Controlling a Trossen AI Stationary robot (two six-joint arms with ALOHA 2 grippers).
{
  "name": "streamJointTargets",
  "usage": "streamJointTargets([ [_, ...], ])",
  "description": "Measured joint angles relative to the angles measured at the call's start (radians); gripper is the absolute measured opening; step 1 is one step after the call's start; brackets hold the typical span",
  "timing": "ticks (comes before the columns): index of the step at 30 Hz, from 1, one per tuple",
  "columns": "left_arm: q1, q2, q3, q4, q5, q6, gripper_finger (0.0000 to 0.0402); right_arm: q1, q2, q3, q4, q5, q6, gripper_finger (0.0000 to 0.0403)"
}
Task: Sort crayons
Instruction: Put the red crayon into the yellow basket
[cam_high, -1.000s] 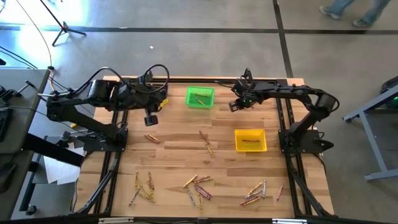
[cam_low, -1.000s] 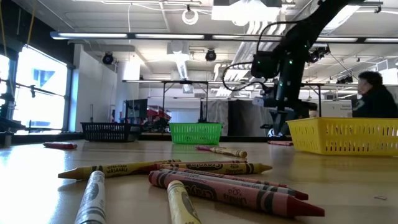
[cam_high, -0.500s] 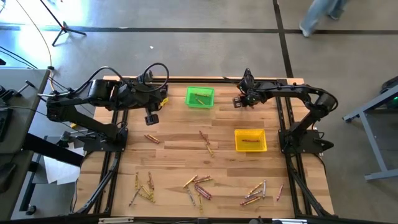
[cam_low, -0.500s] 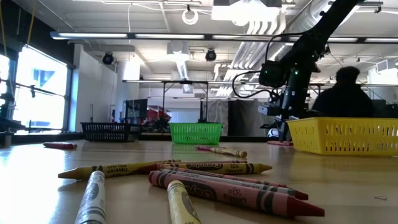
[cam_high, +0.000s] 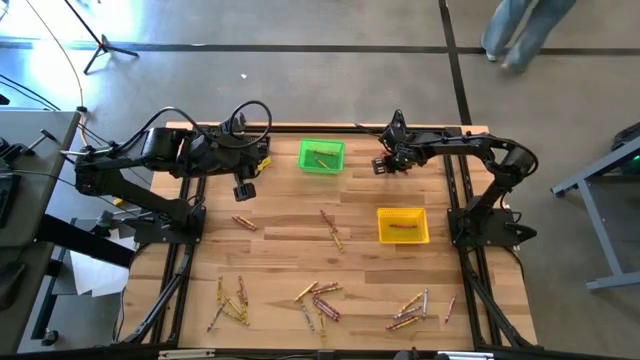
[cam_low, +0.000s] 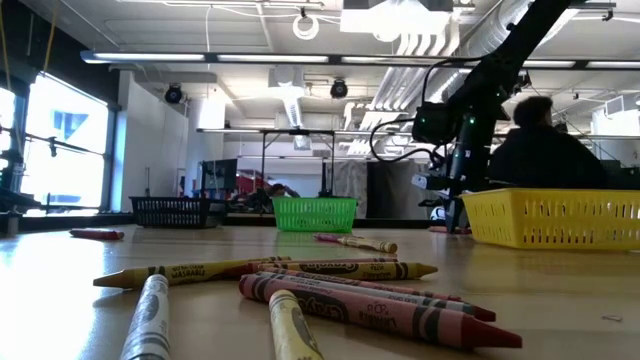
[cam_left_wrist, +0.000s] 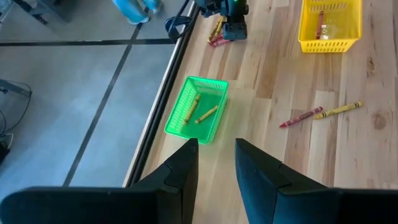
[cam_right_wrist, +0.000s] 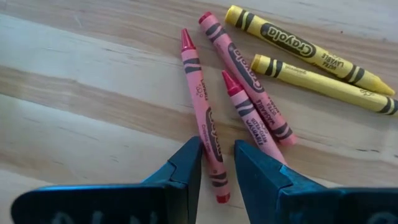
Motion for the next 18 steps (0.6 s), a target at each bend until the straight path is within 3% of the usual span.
streamJointTargets([
  [4,0.0,0.0,0.0,0.0,0.0,0.0,0.0091,0.0,-0.002,-0.001,-0.001,-0.004,-0.001,0.0077],
  [10,0.0,0.0,0.0,-0.001,0.0,0.0,0.0091,0.0,-0.042,-0.005,-0.005,-0.041,-0.017,0.0013],
  [18,0.0,0.0,0.0,-0.016,0.001,0.002,0.0091,0.018,-0.201,-0.005,-0.041,-0.199,0.027,0.0014],
])
